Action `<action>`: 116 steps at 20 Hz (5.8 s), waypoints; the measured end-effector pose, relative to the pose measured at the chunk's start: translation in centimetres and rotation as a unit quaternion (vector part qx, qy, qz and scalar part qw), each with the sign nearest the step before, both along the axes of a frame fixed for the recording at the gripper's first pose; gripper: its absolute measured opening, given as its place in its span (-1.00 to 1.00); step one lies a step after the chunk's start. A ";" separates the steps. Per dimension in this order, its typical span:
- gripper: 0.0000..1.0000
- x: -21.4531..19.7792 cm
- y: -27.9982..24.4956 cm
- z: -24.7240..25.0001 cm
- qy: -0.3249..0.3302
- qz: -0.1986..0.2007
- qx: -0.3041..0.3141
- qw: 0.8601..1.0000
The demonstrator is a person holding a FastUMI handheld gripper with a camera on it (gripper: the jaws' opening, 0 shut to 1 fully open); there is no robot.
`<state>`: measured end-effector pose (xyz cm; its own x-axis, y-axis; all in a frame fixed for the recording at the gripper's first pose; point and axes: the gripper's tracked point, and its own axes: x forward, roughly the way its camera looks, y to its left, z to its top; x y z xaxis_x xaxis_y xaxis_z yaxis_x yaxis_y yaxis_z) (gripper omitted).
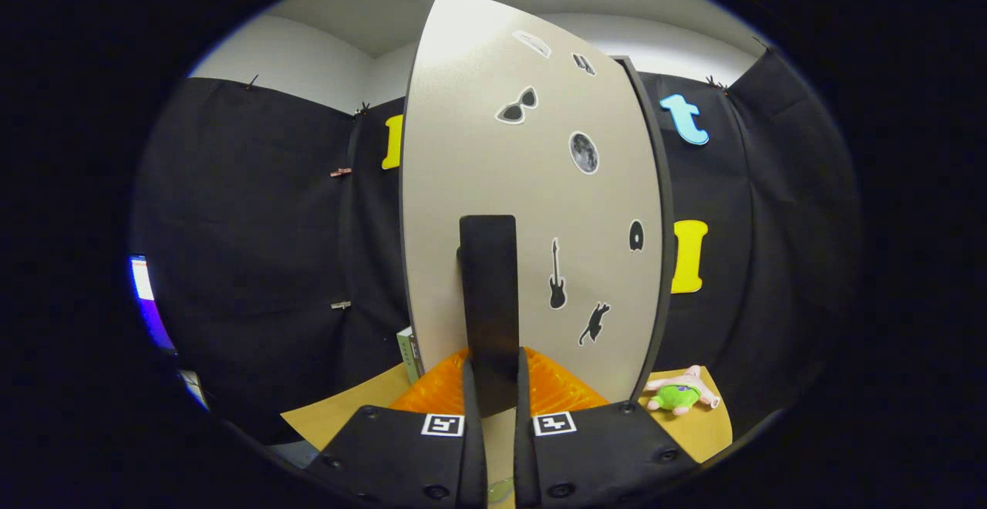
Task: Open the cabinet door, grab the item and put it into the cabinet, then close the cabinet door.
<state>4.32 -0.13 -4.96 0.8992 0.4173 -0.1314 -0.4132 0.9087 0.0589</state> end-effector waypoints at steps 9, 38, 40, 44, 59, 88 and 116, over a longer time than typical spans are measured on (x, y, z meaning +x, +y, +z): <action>-0.67 -0.7 -5.3 0.6 -0.022 -0.075 -0.003 0.997; -0.78 -3.2 -11.7 8.0 -0.131 -0.262 0.030 0.956; -0.79 -3.7 -10.4 8.6 -0.142 -0.276 0.034 0.950; -0.79 -3.7 -6.0 6.8 -0.121 -0.300 0.020 0.946; -0.11 0.9 3.8 -18.4 0.187 -0.257 -0.049 0.947; -0.60 -1.7 0.6 -46.8 0.505 -0.144 -0.161 0.836; -0.61 30.3 4.2 -10.0 0.158 -0.180 -0.058 0.969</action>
